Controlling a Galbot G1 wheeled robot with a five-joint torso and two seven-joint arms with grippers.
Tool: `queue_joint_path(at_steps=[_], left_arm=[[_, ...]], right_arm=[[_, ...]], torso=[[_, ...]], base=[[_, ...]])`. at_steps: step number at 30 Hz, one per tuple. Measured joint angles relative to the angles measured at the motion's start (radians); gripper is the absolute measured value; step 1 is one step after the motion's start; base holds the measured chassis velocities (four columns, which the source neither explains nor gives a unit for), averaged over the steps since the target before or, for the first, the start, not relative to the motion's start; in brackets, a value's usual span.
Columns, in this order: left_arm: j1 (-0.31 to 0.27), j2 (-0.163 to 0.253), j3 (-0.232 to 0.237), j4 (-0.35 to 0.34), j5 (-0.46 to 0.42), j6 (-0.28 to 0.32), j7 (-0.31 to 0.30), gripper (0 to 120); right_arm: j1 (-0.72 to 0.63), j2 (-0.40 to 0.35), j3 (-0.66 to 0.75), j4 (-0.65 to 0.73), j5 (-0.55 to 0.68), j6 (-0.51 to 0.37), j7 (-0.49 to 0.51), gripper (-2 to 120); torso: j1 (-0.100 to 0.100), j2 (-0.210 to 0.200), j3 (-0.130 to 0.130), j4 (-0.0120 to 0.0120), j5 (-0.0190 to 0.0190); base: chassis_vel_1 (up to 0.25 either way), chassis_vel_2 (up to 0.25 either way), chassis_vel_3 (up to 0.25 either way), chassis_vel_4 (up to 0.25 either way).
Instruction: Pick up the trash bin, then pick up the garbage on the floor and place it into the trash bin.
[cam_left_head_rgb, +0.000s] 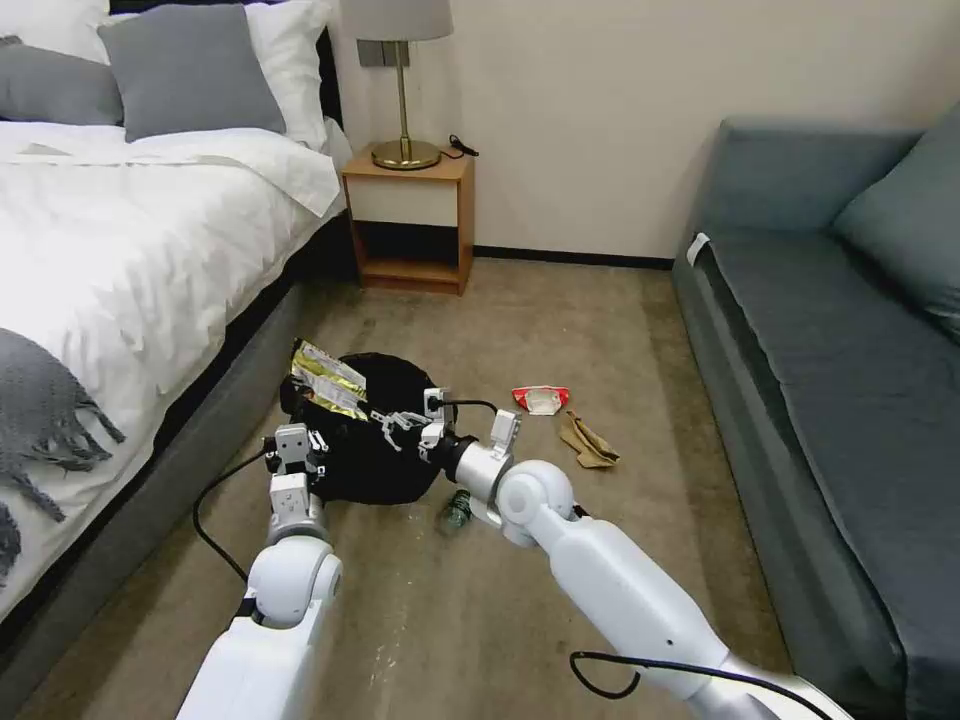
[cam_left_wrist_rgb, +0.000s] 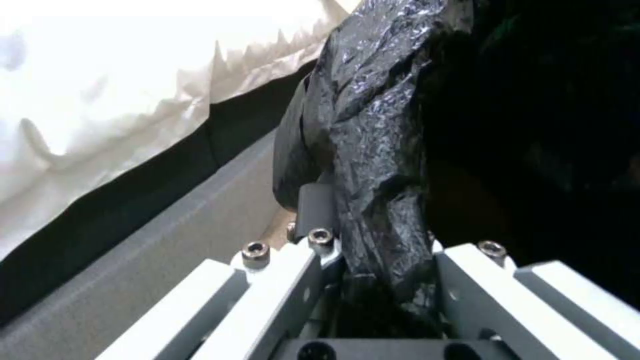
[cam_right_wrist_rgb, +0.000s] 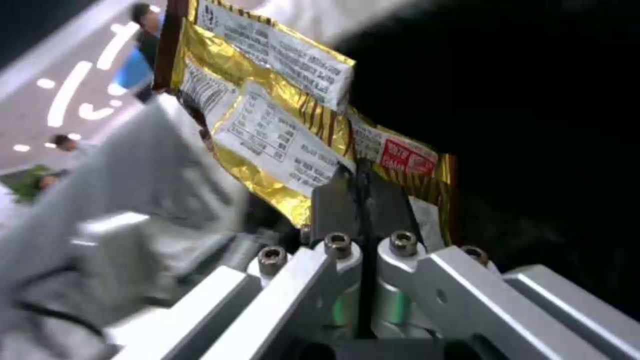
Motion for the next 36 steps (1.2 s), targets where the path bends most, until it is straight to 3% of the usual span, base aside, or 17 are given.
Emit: queue_joint_path(at_steps=[6, 17, 22, 24, 28, 31, 36], left_arm=[[0.005, 0.0, -0.004, -0.008, -0.001, -0.001, 0.0, 3], [0.011, -0.003, -0.014, -0.013, 0.008, -0.003, -0.002, 3], [0.012, -0.003, -0.025, -0.005, 0.022, -0.01, -0.004, 3], [0.006, 0.002, -0.042, 0.007, 0.029, -0.013, -0.008, 3], [0.002, 0.007, -0.05, 0.013, 0.029, -0.013, -0.011, 3], [-0.007, 0.02, -0.064, 0.018, 0.018, -0.006, -0.017, 3], [-0.037, 0.05, -0.099, 0.042, -0.008, 0.014, -0.028, 3]], right_arm=[[0.0, 0.0, -0.001, -0.027, -0.043, 0.017, 0.008, 4], [-0.003, -0.008, -0.002, -0.019, -0.088, 0.029, 0.016, 48], [-0.005, -0.01, -0.002, -0.021, -0.103, 0.04, 0.018, 59], [-0.006, -0.011, 0.0, -0.028, -0.117, 0.049, 0.026, 73], [-0.006, -0.011, 0.001, -0.032, -0.124, 0.052, 0.033, 80], [-0.004, -0.01, 0.002, -0.048, -0.15, 0.062, 0.049, 96], [-0.001, -0.005, 0.007, -0.091, -0.201, 0.08, 0.08, 100]], torso=[[0.0, 0.0, 0.0, -0.0001, 0.0], [0.0, 0.0, 0.0, -0.0001, 0.0], [0.0, 0.0, 0.0, -0.0001, 0.0001], [0.0, 0.0, 0.0, 0.0, 0.0], [0.0, 0.0, 0.0, 0.0, 0.0], [0.0, 0.0, 0.0, 0.0, 0.0], [0.0, 0.0, 0.0, 0.0, 0.0]], base=[[0.0, 0.0, 0.0, 0.0], [0.0, 0.0, 0.0, 0.0], [0.0, 0.0, 0.0, 0.0], [0.0, 0.0, 0.0, 0.0], [0.0, 0.0, 0.0, 0.0], [0.0, 0.0, 0.0, 0.0], [0.0, 0.0, 0.0, 0.0]])
